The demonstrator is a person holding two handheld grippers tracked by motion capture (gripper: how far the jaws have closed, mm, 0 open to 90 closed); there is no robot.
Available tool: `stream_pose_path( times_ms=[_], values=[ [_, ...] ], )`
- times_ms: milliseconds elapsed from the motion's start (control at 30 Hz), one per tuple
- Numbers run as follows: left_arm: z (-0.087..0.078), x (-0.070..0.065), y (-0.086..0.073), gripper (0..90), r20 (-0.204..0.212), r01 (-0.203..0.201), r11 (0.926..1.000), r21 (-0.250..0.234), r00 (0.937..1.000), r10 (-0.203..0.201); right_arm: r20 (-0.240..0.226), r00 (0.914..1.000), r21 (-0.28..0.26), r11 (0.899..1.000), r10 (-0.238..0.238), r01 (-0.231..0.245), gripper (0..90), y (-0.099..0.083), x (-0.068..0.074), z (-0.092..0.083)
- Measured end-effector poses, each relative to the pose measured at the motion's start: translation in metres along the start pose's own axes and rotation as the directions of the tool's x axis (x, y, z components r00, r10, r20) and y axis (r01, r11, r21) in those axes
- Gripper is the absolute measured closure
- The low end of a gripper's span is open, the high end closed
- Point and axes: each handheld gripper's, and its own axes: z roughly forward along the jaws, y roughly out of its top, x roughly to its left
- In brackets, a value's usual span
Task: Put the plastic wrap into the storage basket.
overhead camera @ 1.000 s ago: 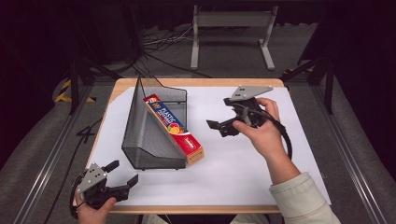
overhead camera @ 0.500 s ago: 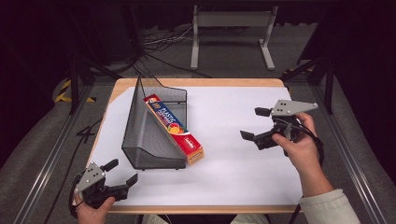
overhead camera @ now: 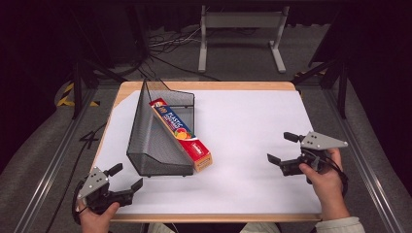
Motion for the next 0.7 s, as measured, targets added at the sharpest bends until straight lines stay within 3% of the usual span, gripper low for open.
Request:
stream_pose_path(
  times_ms=[200,333,433,633,700],
  values=[
    [0.004,0.0,0.001,10.9,0.026,-0.028,0.9996,0.009,0.9993,0.027,0.03,0.9991,0.012,0.999,0.031,-0.032,4.2,-0.034,-0.006,-0.005],
    [0.005,-0.001,0.002,10.7,0.047,-0.012,0.9999,-0.005,0.9988,0.012,0.032,0.9966,0.018,0.997,0.075,-0.076,4.1,-0.058,-0.011,-0.013],
    [0.006,-0.002,0.001,10.6,0.051,-0.015,0.9999,-0.002,0.9986,0.015,0.062,0.9934,0.042,0.994,0.097,-0.1,4.1,-0.074,-0.015,-0.018],
    [0.006,0.0,0.0,10.5,0.048,-0.008,1.0,-0.003,0.9988,0.008,0.082,0.9908,0.06,0.992,0.108,-0.113,4.1,-0.08,-0.018,-0.017],
    [0.006,0.001,0.0,10.5,0.045,-0.005,1.0,-0.001,0.999,0.005,0.058,0.9912,0.077,0.989,0.119,-0.123,4.1,-0.08,-0.019,-0.016]
  ],
)
